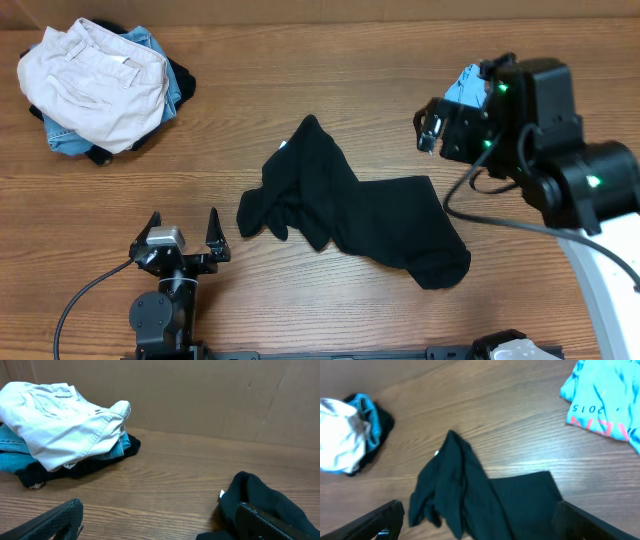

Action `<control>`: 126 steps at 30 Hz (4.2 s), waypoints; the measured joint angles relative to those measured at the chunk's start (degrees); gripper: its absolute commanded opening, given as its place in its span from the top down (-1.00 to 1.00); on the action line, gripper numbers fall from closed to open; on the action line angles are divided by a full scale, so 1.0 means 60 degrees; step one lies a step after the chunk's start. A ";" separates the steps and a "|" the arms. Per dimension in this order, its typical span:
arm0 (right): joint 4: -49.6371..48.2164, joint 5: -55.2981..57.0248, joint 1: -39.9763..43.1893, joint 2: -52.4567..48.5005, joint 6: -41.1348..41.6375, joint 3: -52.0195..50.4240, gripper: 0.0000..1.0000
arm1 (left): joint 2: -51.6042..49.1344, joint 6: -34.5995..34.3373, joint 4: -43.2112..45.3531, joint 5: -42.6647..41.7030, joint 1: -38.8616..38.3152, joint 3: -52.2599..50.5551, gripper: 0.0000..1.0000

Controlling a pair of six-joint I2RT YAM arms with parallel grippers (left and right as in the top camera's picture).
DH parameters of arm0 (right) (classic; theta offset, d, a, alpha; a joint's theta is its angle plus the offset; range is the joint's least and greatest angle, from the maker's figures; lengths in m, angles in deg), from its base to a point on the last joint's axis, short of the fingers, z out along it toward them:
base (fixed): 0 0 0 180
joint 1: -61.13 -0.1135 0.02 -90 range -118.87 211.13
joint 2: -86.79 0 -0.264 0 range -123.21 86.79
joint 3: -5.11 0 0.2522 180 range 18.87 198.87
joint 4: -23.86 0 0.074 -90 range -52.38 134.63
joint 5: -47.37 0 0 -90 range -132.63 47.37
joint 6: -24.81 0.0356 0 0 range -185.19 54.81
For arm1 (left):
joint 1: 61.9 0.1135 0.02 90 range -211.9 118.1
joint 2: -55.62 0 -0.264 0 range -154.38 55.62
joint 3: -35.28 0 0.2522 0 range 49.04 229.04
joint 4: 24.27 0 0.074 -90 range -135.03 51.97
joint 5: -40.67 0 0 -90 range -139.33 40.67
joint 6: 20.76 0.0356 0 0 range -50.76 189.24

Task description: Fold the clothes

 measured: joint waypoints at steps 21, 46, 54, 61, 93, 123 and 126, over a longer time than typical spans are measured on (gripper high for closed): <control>0.3249 0.1144 0.0051 -0.0069 0.3045 0.0000 -1.00 | 0.0007 -0.3752 0.3082 -0.5380 0.0000 0.0973 -1.00; 0.2262 0.1177 0.0051 -0.0109 0.3246 0.0000 -1.00 | -0.8491 0.0361 -0.8761 -0.3104 -0.1738 1.2462 -1.00; 0.2386 0.1133 0.0055 -0.0393 0.3249 0.0000 -1.00 | -1.3631 -0.0299 -0.9690 0.0736 -0.6102 1.2743 -1.00; 0.2357 0.1687 0.0051 -0.0393 0.3246 0.0000 -1.00 | -1.7099 -0.1446 -0.9318 0.0382 -0.7053 1.2761 -1.00; 0.2320 0.2051 0.0051 -0.0929 0.3249 0.0000 -1.00 | -1.7700 -0.3854 -0.9293 0.1614 -0.7938 1.2211 -0.17; 0.2350 0.2051 0.0051 -0.0929 0.3246 0.0000 -1.00 | -1.8608 -0.3453 -1.1296 0.2014 -0.8455 1.5438 0.92; 0.2422 0.2051 0.0051 -0.0929 0.3603 0.0000 -1.00 | -1.8003 -0.3453 -1.1861 0.2044 -0.8043 1.7307 0.92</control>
